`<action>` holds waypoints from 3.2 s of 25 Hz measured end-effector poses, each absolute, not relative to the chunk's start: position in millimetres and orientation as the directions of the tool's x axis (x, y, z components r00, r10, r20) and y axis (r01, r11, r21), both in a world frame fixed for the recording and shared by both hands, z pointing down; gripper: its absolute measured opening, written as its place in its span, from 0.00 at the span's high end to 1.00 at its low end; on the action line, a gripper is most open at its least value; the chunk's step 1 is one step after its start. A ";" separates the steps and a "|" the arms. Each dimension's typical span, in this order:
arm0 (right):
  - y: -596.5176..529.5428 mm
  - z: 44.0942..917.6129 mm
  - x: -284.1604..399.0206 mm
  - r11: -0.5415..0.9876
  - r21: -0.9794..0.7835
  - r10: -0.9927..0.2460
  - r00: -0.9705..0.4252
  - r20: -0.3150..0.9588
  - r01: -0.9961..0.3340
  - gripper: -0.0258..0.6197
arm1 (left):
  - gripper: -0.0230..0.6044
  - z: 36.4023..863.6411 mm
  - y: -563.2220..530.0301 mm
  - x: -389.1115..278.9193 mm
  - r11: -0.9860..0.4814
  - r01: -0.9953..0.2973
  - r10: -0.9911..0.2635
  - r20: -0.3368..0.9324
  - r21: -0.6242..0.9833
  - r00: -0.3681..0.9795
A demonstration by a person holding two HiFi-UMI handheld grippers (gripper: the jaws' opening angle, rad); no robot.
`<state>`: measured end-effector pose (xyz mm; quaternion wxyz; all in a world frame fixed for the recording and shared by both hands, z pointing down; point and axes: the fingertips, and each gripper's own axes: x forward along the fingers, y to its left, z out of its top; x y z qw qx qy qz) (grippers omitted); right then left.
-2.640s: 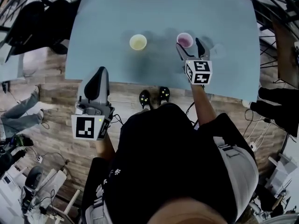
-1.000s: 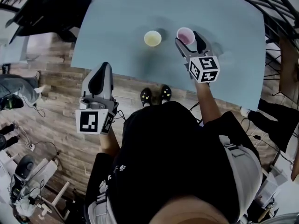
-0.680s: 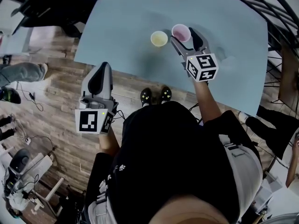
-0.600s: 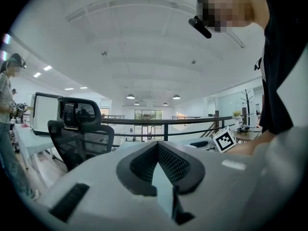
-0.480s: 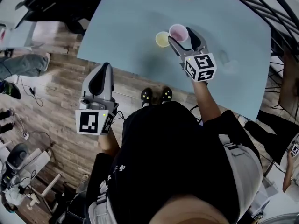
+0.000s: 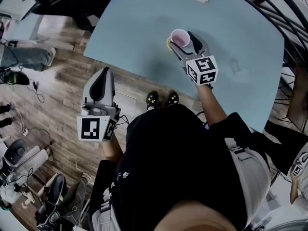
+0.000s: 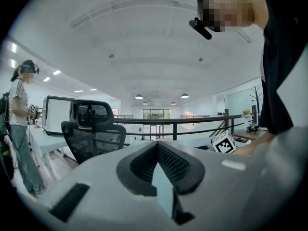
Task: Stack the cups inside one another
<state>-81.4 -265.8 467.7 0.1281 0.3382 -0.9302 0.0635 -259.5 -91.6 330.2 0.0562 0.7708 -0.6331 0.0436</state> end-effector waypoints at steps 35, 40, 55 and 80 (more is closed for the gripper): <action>-265.3 533.5 -91.2 0.794 0.006 -0.544 -0.706 0.453 -0.608 0.39 | 0.98 335.2 -97.6 -266.4 -0.163 -0.987 -0.972 0.170 0.002 0.161; -265.5 522.3 -92.4 0.785 -0.010 -0.560 -0.716 0.417 -0.620 0.39 | 0.98 337.0 -98.7 -268.5 -0.170 -0.985 -0.970 0.173 0.002 0.168; -251.7 435.1 -52.7 0.691 -0.055 -0.712 -0.692 0.120 -0.721 0.81 | 0.98 338.5 -118.9 -238.2 -0.317 -0.948 -0.935 0.169 0.006 0.313; -200.3 434.0 182.6 0.179 -0.026 -0.971 -0.181 0.154 -0.983 0.79 | 0.98 348.6 -172.9 -97.1 -0.678 -0.734 -0.720 0.163 0.045 0.675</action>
